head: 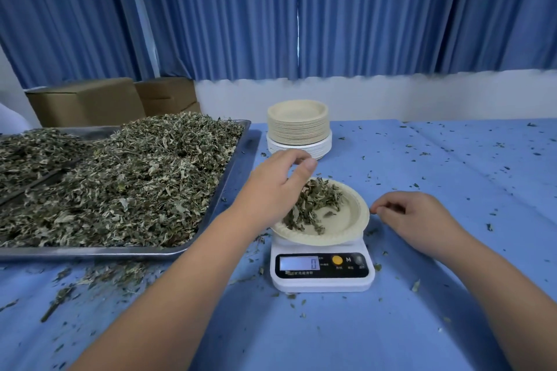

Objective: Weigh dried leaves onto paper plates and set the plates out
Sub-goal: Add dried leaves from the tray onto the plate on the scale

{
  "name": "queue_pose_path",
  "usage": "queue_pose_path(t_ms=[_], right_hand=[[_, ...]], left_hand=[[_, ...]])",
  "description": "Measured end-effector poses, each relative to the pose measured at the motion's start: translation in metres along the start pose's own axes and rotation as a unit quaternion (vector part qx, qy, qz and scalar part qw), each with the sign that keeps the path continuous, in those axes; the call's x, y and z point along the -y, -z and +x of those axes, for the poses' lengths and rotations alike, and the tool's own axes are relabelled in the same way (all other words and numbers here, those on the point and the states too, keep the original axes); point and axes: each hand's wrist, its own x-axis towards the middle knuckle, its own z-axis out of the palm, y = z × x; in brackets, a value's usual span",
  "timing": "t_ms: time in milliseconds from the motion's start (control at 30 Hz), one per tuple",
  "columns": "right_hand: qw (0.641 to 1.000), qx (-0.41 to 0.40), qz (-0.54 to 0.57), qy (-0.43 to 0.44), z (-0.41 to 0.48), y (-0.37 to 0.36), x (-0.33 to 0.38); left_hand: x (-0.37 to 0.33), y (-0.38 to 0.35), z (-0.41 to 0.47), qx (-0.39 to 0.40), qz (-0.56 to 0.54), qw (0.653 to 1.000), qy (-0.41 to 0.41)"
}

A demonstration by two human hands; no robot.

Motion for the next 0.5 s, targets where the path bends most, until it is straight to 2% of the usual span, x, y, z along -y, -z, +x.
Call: queue_pose_path(t_ms=[133, 333, 500], right_hand=[[1.0, -0.004, -0.004, 0.007, -0.002, 0.001, 0.001], [1.0, -0.007, -0.007, 0.004, -0.004, 0.002, 0.004], [1.0, -0.017, -0.004, 0.004, -0.006, 0.003, 0.008]], left_hand=[[0.013, 0.02, -0.006, -0.03, -0.001, 0.999, 0.023], [0.046, 0.051, -0.022, -0.089, 0.149, 0.982, 0.08], [0.06, 0.065, -0.03, -0.077, 0.242, 0.949, 0.184]])
